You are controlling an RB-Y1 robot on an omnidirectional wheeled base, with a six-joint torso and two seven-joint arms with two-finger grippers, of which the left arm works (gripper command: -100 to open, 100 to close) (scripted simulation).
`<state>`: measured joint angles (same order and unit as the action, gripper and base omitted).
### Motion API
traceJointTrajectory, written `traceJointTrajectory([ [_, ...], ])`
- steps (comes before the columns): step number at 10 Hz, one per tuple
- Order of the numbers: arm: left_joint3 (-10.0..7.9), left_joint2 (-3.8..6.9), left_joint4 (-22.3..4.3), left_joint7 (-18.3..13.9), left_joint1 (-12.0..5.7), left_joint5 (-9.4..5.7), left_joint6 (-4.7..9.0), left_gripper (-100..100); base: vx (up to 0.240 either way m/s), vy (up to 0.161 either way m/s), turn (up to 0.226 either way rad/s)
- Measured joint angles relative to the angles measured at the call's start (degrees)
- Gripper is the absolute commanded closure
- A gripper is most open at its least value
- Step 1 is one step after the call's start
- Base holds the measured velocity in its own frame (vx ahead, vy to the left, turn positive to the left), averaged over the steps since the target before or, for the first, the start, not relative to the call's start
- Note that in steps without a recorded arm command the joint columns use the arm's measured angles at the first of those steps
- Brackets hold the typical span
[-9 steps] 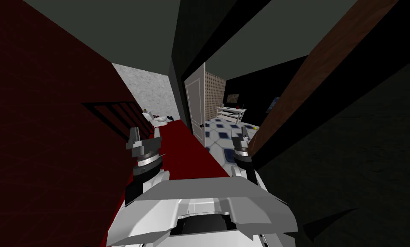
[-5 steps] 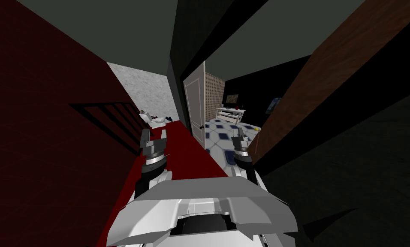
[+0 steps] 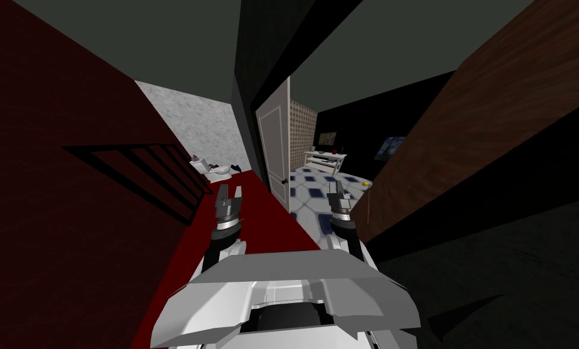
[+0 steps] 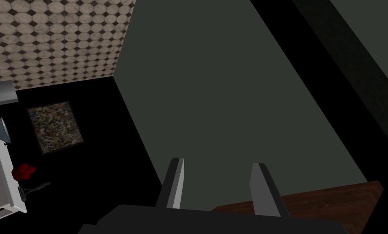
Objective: Push the door open
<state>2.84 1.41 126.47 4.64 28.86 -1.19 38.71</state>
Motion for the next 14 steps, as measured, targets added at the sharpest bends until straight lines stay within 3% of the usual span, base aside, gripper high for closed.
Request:
traceJointTrajectory([
  [4, 1.71, 0.71, -4.2, 4.4, -0.48, 2.43, 0.92, -100, 0.097, 0.041, -0.04],
  [8, 2.75, 1.65, -9.0, 8.9, -2.09, 4.78, 1.19, -100, 0.093, 0.041, -0.041],
  [13, 4.22, 2.73, -16.6, 15.1, -4.01, 7.94, 2.81, -100, 0.095, 0.057, -0.046],
  [14, 4.71, 2.98, -17.1, 16.3, -3.83, 8.65, 2.66, -100, 0.104, 0.048, -0.049],
])
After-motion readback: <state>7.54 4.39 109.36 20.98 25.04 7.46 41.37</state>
